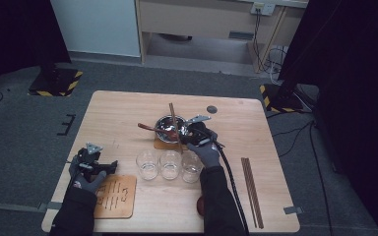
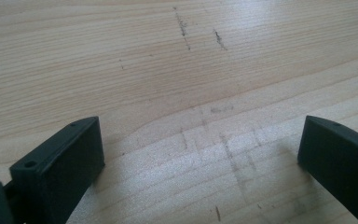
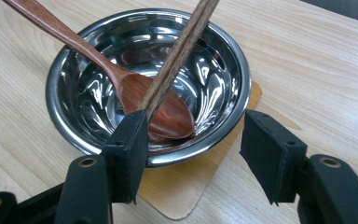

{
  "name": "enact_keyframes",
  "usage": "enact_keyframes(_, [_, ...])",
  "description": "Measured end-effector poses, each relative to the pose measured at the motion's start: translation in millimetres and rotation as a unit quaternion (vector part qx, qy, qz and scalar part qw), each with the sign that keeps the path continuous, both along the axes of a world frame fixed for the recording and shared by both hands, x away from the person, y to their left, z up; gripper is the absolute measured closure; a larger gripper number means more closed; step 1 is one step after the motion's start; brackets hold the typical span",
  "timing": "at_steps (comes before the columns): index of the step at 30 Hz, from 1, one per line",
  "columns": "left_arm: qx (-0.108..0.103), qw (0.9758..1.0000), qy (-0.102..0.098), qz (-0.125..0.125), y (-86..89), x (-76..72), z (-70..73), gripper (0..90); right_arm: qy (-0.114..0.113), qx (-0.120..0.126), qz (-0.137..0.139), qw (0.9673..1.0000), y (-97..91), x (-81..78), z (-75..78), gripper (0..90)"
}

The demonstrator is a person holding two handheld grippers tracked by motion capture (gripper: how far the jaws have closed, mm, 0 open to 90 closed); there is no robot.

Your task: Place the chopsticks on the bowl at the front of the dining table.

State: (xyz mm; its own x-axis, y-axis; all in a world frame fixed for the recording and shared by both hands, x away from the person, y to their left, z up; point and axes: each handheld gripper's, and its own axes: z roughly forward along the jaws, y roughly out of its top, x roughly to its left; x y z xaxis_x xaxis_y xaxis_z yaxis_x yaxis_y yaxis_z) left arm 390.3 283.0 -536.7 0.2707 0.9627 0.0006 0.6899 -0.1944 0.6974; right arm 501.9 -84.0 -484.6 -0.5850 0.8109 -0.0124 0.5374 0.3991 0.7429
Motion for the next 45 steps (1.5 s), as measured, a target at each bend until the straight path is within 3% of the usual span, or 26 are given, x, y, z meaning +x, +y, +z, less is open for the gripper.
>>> enact_keyframes(23, [0.000,1.0000,0.000,0.000,0.0,0.0,0.0,0.0,-0.011,0.007,0.025,0.9996,11.1,-5.9,1.4,37.8])
enact_keyframes(45, [0.000,1.0000,0.000,0.000,0.0,0.0,0.0,0.0,-0.029,-0.008,0.032,0.9990,15.8,-7.5,1.4,33.4])
